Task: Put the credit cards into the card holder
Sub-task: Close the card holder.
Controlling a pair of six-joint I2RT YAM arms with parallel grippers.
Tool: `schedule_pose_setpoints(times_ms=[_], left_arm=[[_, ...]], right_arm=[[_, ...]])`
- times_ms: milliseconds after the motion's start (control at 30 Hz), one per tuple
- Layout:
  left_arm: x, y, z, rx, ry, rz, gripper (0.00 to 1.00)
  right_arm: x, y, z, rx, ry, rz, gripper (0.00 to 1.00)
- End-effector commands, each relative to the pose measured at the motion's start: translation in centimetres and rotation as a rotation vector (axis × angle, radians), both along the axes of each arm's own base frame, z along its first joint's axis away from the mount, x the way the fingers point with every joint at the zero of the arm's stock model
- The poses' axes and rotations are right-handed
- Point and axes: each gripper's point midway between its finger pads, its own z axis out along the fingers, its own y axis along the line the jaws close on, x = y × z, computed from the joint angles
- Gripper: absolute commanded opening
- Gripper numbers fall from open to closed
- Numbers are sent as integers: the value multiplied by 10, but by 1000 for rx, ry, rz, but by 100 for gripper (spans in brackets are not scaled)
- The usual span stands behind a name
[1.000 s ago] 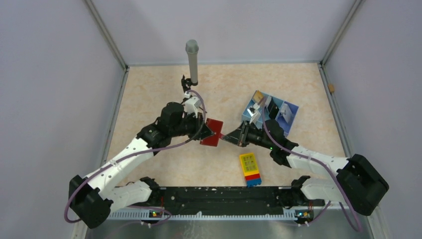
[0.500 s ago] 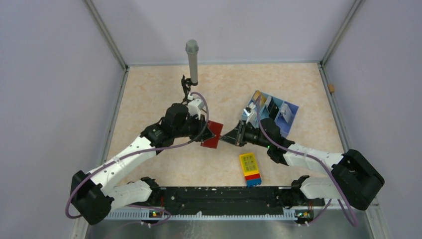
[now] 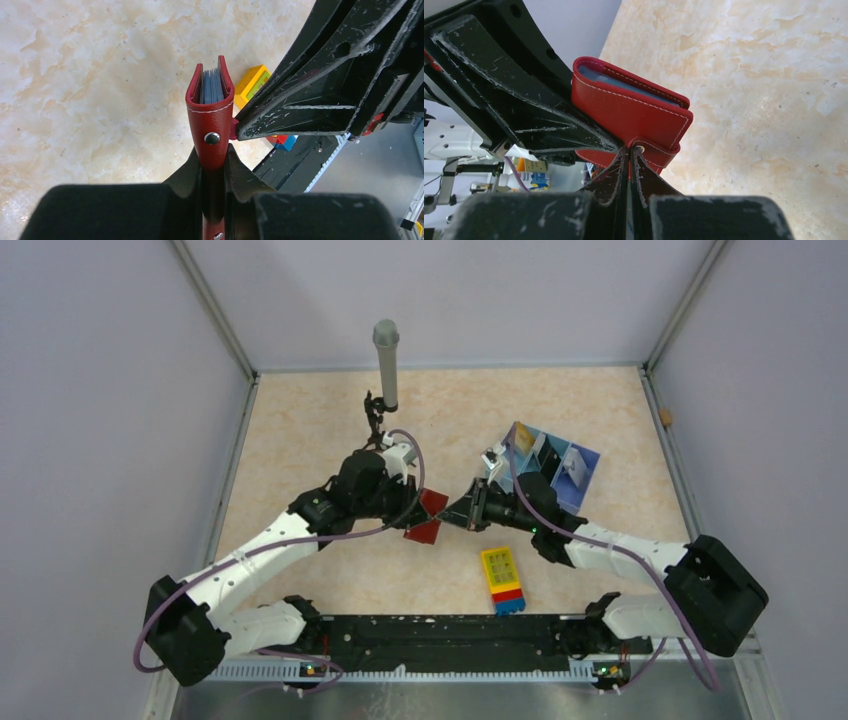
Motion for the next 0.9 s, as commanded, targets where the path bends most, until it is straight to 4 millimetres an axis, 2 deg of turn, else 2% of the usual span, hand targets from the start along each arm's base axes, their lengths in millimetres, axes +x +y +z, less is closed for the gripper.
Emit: schedule_pose_setpoints(times_ms=[0, 267, 567, 867], left_arm=[[5, -7, 17, -29, -47, -11, 0], [13, 3, 12, 17, -53, 60, 0], [10, -2, 13, -5, -33, 39, 0], [7, -4, 11, -11, -22, 25, 0]], right_arm=[[8, 14, 23, 8, -71, -1, 0], [8, 10, 11, -36, -41, -17, 0], [5, 16, 21, 11, -63, 12, 0], [0, 27, 19, 16, -56, 48, 0]])
